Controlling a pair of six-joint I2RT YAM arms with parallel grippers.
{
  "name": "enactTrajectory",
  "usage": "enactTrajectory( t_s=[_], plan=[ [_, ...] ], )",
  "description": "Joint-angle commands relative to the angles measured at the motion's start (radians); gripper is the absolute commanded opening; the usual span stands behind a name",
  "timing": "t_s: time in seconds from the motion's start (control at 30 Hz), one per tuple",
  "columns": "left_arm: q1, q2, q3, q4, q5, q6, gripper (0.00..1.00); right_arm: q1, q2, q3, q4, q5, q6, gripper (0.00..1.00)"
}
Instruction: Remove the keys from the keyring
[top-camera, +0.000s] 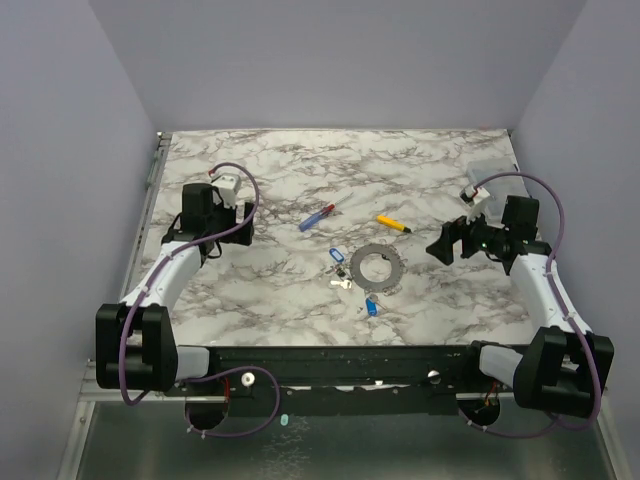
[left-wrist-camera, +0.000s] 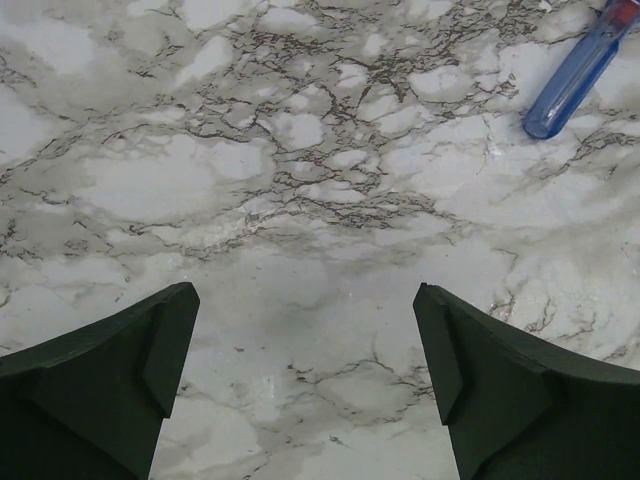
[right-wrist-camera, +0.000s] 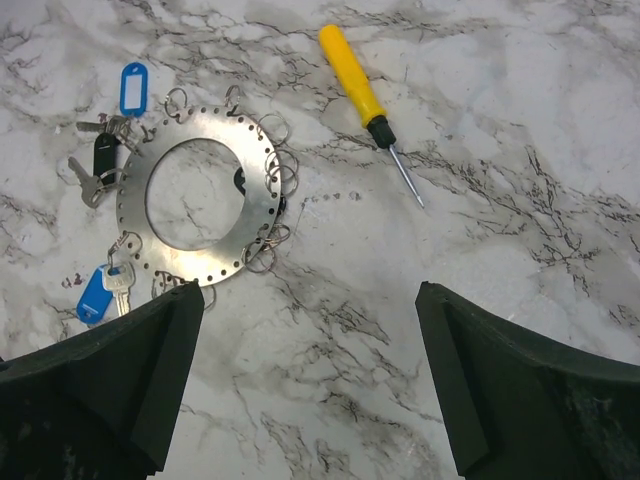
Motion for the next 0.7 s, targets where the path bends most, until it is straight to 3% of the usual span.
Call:
enactTrajectory(
  t_s=[0.0, 0.13, 0.3, 0.57, 0.67],
  plan=[
    [-0.006, 0.026, 0.09, -0.014, 0.119, 0.061, 0.99, 0.003, 0.008, 0.03, -0.025, -0.03, -0.019, 1.0],
    [-0.034, 0.095, 0.178, -0.035, 0.22, 0.077, 0.99, 0.003, 0.012, 0.03, -0.025, -0.022, -0.021, 1.0],
    [-0.151, 0.182, 0.274, -0.038, 0.311, 0.088, 0.99, 0.002, 0.019, 0.032, -0.03, -0.011, -0.019, 1.0],
    [-0.446, 0.355, 0.393, -0.053, 0.248, 0.157, 0.99, 0.003, 0.03, 0.038, -0.036, -0.004, -0.021, 1.0],
    [-0.517, 0.446, 0.447, -0.068, 0.216, 0.158, 0.94, 0.002, 0.031, 0.039, -0.038, 0.003, -0.021, 1.0]
  ],
)
